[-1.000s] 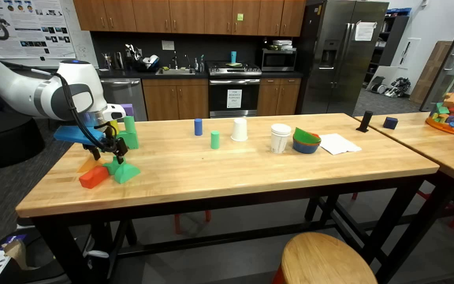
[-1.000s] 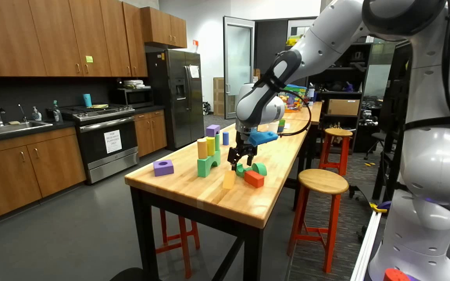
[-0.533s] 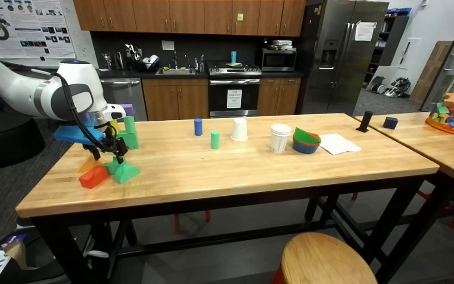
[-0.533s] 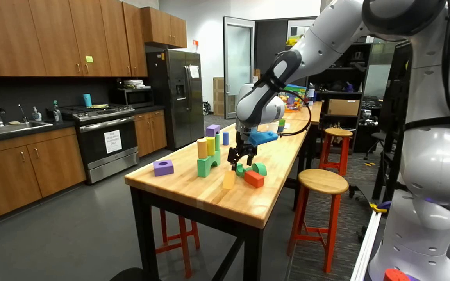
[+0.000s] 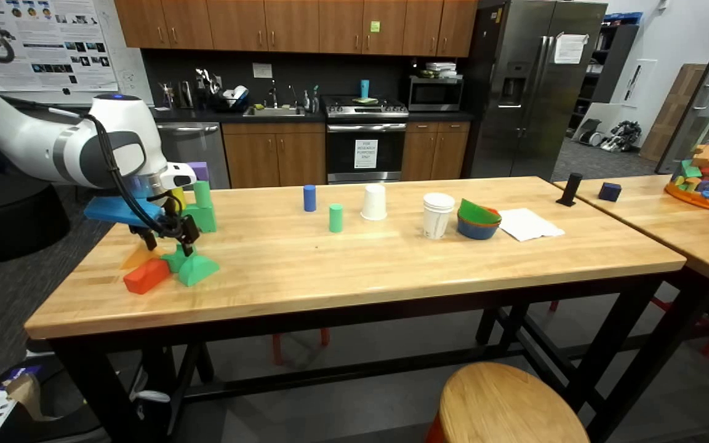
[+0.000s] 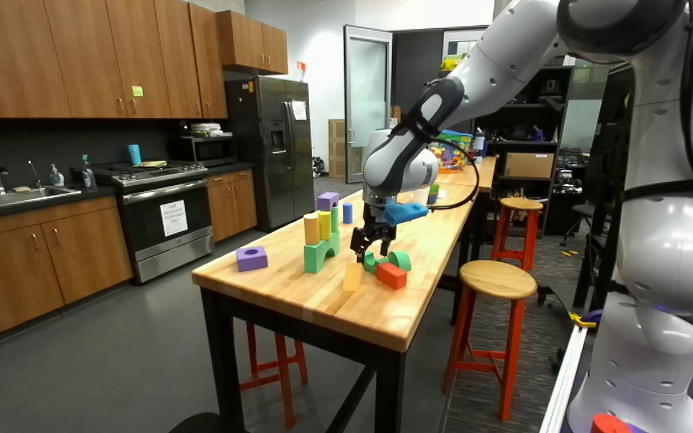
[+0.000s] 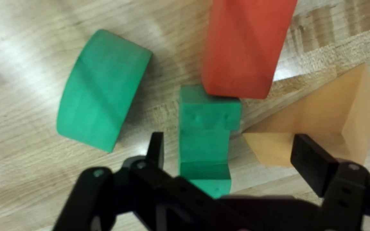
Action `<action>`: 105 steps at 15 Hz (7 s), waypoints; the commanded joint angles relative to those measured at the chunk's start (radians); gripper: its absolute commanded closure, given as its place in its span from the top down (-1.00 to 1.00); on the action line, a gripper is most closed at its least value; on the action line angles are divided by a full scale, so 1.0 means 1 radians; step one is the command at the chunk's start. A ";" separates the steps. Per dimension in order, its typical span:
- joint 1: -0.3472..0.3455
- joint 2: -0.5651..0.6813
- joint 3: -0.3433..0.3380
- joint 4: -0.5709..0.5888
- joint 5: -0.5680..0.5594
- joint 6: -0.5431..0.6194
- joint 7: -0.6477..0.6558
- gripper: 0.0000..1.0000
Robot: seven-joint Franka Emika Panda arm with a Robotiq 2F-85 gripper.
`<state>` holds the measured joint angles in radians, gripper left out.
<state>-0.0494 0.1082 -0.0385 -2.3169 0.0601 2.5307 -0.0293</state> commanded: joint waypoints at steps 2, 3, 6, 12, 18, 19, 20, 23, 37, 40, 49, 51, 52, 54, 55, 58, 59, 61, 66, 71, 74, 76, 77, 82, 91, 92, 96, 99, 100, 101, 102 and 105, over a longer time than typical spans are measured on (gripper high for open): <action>0.003 0.043 -0.010 0.020 -0.055 -0.013 0.028 1.00; 0.003 0.048 -0.014 0.024 -0.074 -0.013 0.040 1.00; 0.001 0.070 -0.026 0.039 -0.111 -0.015 0.067 1.00; 0.018 0.125 -0.038 0.084 -0.186 -0.032 0.117 0.49; 0.034 0.130 -0.032 0.117 -0.191 -0.079 0.111 -0.28; 0.036 0.131 -0.032 0.121 -0.191 -0.085 0.110 -0.42; 0.038 0.132 -0.031 0.125 -0.191 -0.092 0.111 -0.59; 0.040 0.125 -0.035 0.130 -0.200 -0.105 0.121 -0.70; 0.019 0.095 -0.053 0.149 -0.213 -0.096 0.127 -0.70; 0.000 0.073 -0.036 0.120 -0.129 0.025 0.090 -0.70; 0.019 0.067 -0.109 0.078 -0.158 0.265 0.188 -0.70; 0.025 0.046 -0.156 0.081 -0.260 0.197 0.232 -0.70; 0.018 0.032 -0.167 0.079 -0.284 0.176 0.246 -0.70; 0.004 0.006 -0.177 0.067 -0.311 0.176 0.256 -0.70; -0.007 -0.005 -0.173 0.058 -0.300 0.192 0.241 -0.70; -0.034 -0.034 -0.148 0.022 -0.224 0.257 0.185 -0.70; -0.037 -0.039 -0.143 0.014 -0.205 0.265 0.178 -0.70; -0.044 -0.049 -0.129 -0.006 -0.141 0.291 0.151 -0.70; -0.037 -0.071 -0.089 -0.080 0.054 0.471 0.012 -0.70; -0.042 -0.085 -0.026 -0.113 0.261 0.518 -0.137 -0.70; -0.041 -0.083 -0.016 -0.103 0.318 0.377 -0.247 -0.70; -0.027 -0.056 -0.026 -0.092 0.297 0.415 -0.201 -0.20; -0.027 -0.057 -0.026 -0.092 0.297 0.403 -0.207 -0.20; -0.029 -0.058 -0.026 -0.092 0.297 0.396 -0.217 -0.70; -0.047 0.004 0.118 -0.001 0.865 0.591 -0.475 -0.70; -0.049 0.002 0.130 0.007 0.913 0.620 -0.512 -0.70; -0.043 0.000 0.114 -0.016 0.889 0.674 -0.576 -0.70; -0.050 -0.014 0.105 -0.028 0.890 0.684 -0.604 -0.70; -0.056 -0.022 0.114 -0.023 0.906 0.700 -0.619 -0.70; -0.065 -0.032 0.133 -0.009 0.943 0.721 -0.630 -0.70; -0.072 -0.040 0.151 0.006 0.977 0.744 -0.629 -0.70; -0.082 -0.056 0.181 0.042 1.011 0.807 -0.605 -0.70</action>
<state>-0.1084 0.0870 0.1017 -2.2969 1.0229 3.2945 -0.6204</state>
